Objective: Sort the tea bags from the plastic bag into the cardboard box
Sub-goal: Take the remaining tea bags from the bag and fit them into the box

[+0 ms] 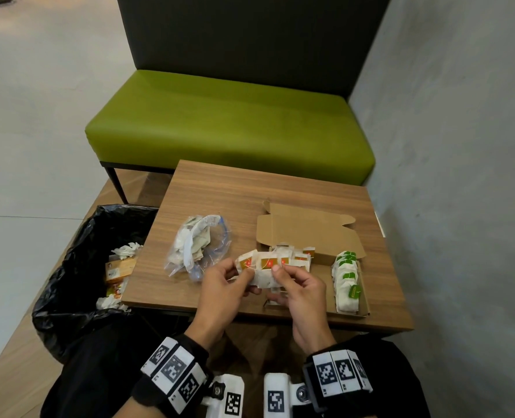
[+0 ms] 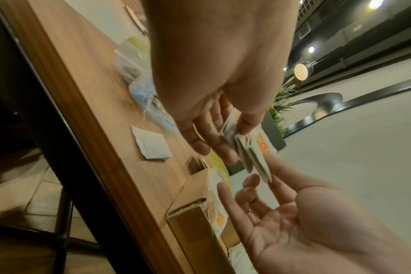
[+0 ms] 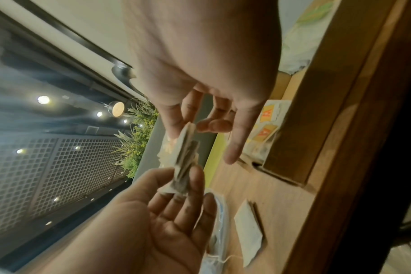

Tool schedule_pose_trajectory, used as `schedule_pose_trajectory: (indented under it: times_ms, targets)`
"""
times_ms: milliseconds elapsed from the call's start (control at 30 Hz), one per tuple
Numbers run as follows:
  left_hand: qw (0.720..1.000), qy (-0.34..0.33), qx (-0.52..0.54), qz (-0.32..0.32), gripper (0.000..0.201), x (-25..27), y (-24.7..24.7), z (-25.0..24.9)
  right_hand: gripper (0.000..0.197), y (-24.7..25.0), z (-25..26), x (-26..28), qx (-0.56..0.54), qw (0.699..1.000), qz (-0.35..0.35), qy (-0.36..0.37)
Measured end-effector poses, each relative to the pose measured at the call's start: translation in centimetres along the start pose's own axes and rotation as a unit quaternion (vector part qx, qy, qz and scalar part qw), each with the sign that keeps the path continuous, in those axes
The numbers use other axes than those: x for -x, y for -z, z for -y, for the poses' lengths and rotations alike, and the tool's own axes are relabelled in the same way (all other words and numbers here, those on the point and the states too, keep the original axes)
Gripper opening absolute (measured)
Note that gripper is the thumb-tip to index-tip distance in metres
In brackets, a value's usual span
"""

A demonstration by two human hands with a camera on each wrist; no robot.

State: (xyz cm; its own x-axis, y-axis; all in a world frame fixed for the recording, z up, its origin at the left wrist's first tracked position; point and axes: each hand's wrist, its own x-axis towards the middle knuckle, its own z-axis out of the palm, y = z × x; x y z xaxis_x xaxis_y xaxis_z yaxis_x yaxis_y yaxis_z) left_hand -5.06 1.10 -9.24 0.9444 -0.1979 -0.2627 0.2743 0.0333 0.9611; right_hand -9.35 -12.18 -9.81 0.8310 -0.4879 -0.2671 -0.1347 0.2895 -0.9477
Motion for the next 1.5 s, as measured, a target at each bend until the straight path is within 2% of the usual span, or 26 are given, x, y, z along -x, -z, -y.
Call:
schedule_pose_trajectory:
  times_ms: [100, 167, 267, 467, 567, 667, 767, 900, 967, 1100, 1233, 1333, 1433, 1500]
  targets:
    - [1.0, -0.004, 0.012, 0.011, 0.013, 0.1, -0.1, 0.0, 0.015, -0.2, -0.3, 0.0, -0.009, 0.999, -0.028, -0.017]
    - [1.0, -0.012, 0.009, 0.015, 0.012, 0.0, -0.1, 0.2, 0.026, -0.4, -0.5, 0.0, -0.014, 0.999, -0.033, -0.026]
    - [0.999, -0.027, -0.015, 0.022, 0.013, -0.3, 0.0, 0.7, 0.03, -0.4, -0.4, 0.1, -0.018, 0.999, -0.028, -0.032]
    - [0.999, -0.012, -0.036, 0.035, 0.017, -0.5, 0.0, 1.2, 0.012, 0.7, 0.2, 0.1, -0.041, 0.999, -0.017, -0.022]
    - [0.996, -0.013, -0.051, 0.077, 0.026, -0.5, -0.1, 1.3, 0.01, 0.9, 0.4, 0.3, -0.042, 0.999, 0.007, -0.016]
    - [0.992, -0.019, -0.037, 0.118, 0.034, 0.0, -0.4, 1.1, 0.009, 0.6, 0.2, 0.5, -0.026, 1.0, -0.009, -0.013]
    - [0.988, -0.036, -0.071, 0.135, 0.018, 0.2, -0.5, 1.4, 0.011, 0.6, -0.4, 0.6, 0.012, 0.999, -0.028, -0.013]
    - [0.987, -0.041, -0.084, 0.134, 0.016, 0.2, -0.5, 1.8, 0.025, 1.4, -0.1, 0.7, 0.046, 0.998, -0.008, -0.03]
    - [0.985, -0.047, -0.095, 0.135, 0.015, 0.2, -0.6, 1.6, 0.021, 2.0, 0.2, 0.6, 0.084, 0.995, 0.012, -0.046]
    - [0.974, -0.058, -0.157, 0.15, 0.021, 0.1, -1.3, 2.1, 0.007, 3.3, 0.6, 0.4, 0.175, 0.984, 0.019, -0.027]
    - [0.952, -0.051, -0.271, 0.132, 0.039, -0.2, -1.5, 3.3, 0.01, 5.9, 1.5, -1.1, 0.187, 0.981, -0.055, -0.025]
    - [0.928, -0.065, -0.343, 0.132, 0.04, -0.1, -1.5, 3.5, 0.012, 7.4, 1.4, -3.0, 0.236, 0.966, -0.099, -0.041]
    - [0.913, -0.077, -0.376, 0.139, 0.041, 0.0, -1.6, 3.6, 0.008, 7.8, 1.0, -4.5, 0.3, 0.948, -0.051, -0.09]
    - [0.907, -0.088, -0.387, 0.139, 0.039, -0.1, -1.6, 3.7, 0.013, 7.6, 0.8, -5.3, 0.339, 0.935, -0.026, -0.102]
